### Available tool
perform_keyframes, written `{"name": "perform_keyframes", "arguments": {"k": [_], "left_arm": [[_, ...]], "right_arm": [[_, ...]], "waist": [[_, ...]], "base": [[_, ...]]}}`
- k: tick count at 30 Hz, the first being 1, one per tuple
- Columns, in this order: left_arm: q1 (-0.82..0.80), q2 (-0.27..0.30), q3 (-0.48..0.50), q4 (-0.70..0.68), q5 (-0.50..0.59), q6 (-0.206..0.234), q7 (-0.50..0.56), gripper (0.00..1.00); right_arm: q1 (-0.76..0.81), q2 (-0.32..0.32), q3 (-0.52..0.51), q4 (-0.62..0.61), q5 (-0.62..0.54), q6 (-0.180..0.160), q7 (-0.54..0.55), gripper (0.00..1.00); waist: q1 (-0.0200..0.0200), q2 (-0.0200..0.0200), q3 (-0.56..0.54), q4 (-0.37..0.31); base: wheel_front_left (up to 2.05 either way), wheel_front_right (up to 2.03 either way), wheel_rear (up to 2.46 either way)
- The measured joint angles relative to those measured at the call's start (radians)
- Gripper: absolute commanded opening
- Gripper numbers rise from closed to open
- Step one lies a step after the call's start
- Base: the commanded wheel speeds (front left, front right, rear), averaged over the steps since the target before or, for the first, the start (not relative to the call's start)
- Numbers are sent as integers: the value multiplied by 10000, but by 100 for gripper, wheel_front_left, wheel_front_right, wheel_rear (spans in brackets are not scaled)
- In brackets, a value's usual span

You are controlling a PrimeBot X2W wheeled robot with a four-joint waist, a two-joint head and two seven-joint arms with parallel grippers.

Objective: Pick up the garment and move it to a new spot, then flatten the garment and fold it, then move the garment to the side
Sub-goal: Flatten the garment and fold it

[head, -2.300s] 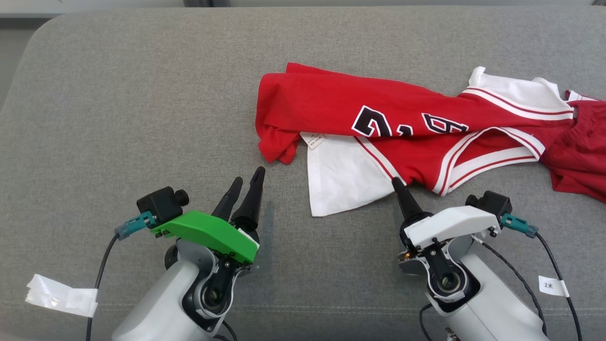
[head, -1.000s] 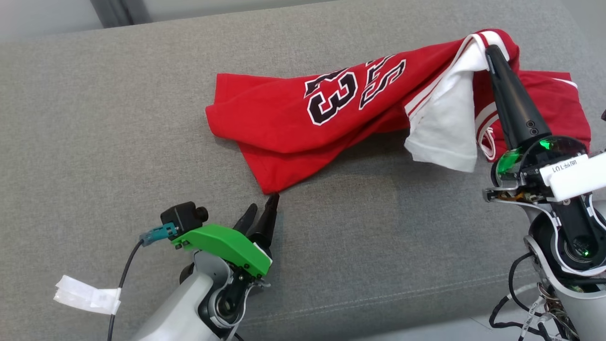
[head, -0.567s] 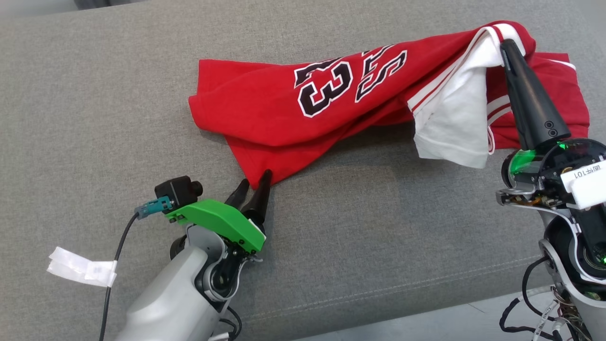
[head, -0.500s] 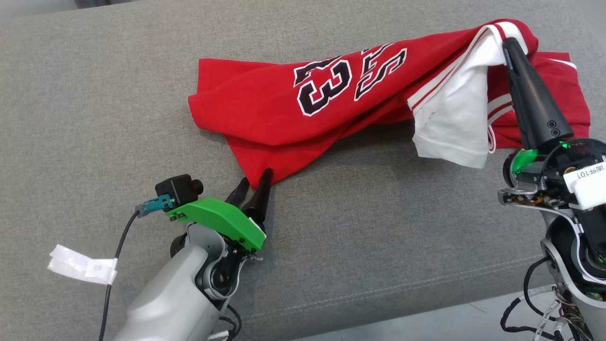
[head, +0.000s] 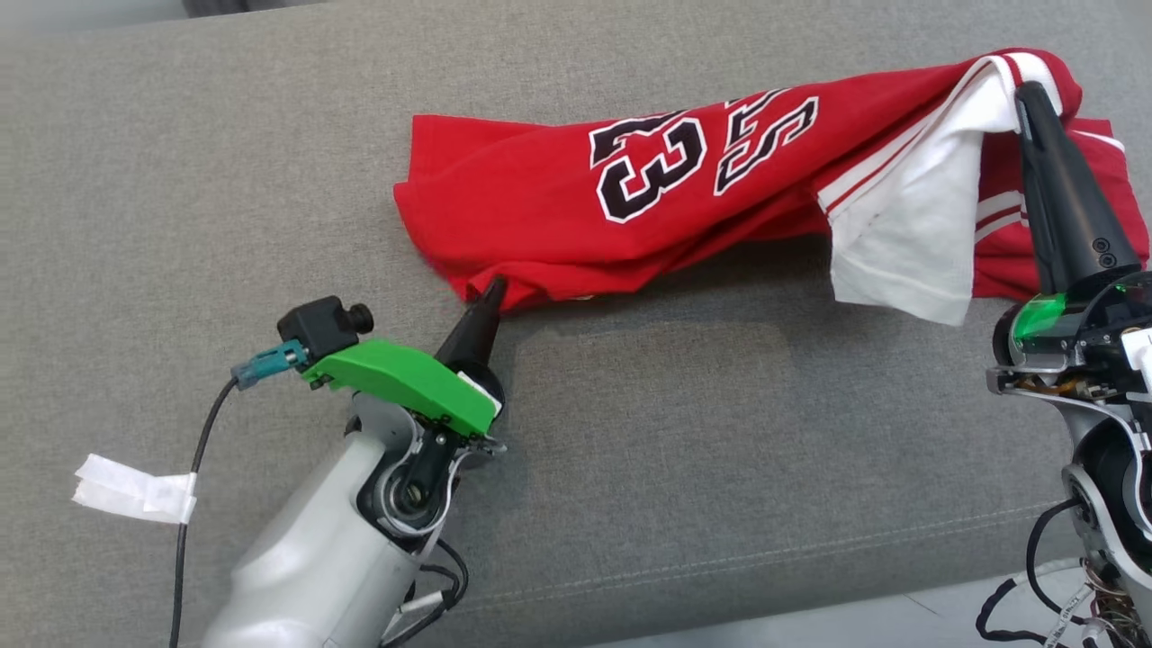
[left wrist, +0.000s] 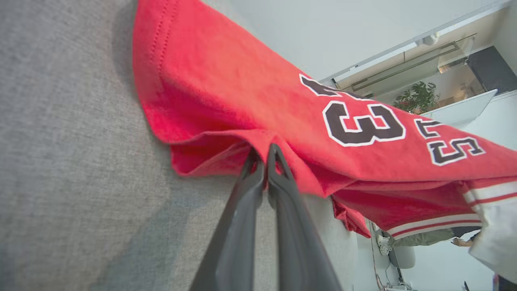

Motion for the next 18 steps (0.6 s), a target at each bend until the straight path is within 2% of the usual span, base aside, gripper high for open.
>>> {"name": "perform_keyframes", "arguments": {"k": [8, 13, 16, 18], "left_arm": [[168, 274, 564, -1666, -853, -119, 19, 0], [1180, 830, 777, -2633, -1467, -119, 291, 0], [1692, 1365, 796, -2989, -1473, -102, 405, 0], [2126, 1774, 880, -3127, -1546, 127, 499, 0]], "right_arm": [[683, 44, -36, 127, 430, 0, -71, 0], [1247, 157, -81, 140, 633, 0, -84, 0], [1657, 192, -54, 123, 786, 0, -84, 0], [1871, 198, 77, 115, 867, 0, -82, 0]], "waist": [[0, 0, -462, 416], [0, 0, -831, 647], [0, 0, -1018, 790], [0, 0, -1106, 877]], "base": [[0, 0, 0], [0, 0, 0], [0, 0, 0], [0, 0, 0]]}}
